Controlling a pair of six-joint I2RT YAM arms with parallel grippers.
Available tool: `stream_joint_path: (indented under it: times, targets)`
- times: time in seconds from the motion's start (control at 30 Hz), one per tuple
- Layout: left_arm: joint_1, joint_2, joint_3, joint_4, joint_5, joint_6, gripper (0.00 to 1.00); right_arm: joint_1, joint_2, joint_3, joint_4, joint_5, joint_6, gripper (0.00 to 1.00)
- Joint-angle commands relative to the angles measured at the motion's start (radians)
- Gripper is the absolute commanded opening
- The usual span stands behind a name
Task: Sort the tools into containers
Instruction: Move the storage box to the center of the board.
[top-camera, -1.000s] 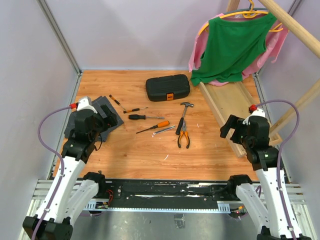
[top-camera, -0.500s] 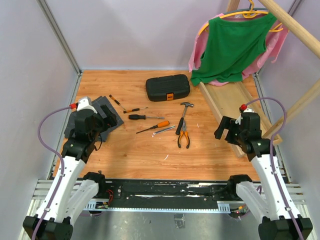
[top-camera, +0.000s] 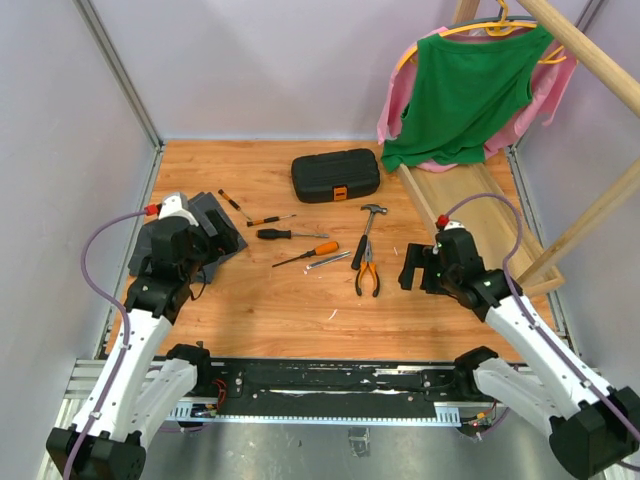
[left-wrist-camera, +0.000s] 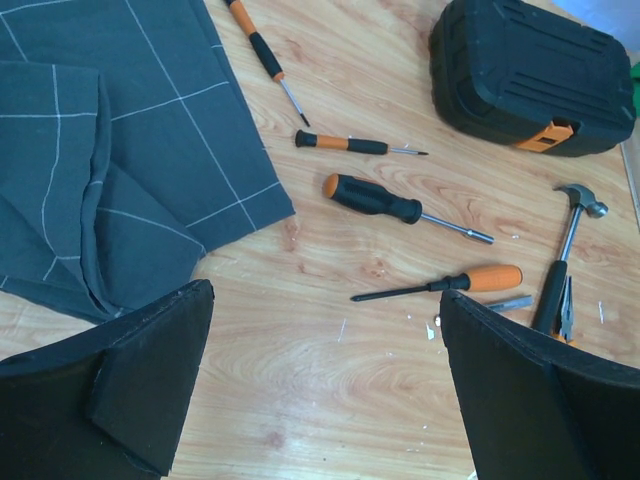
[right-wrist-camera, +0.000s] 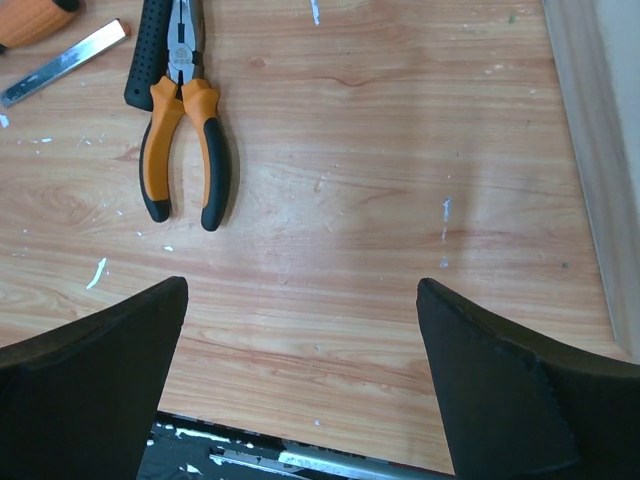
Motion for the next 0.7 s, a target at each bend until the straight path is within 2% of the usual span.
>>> stream_joint_path:
  times: [0.0, 0.4, 0.67]
  targets:
    - [0.012, -0.017, 0.008, 0.033, 0.01, 0.014, 0.99, 0.08, 0.082, 0.033, 0.067, 0.091, 0.062, 0.98]
    - [0.012, 0.007, 0.025, 0.04, 0.03, 0.041, 0.99, 0.113, 0.368, 0.192, 0.186, 0.112, -0.009, 0.98]
    - [0.012, 0.078, 0.058, 0.045, -0.055, 0.105, 0.99, 0.112, 0.584, 0.417, 0.203, 0.136, -0.123, 0.98]
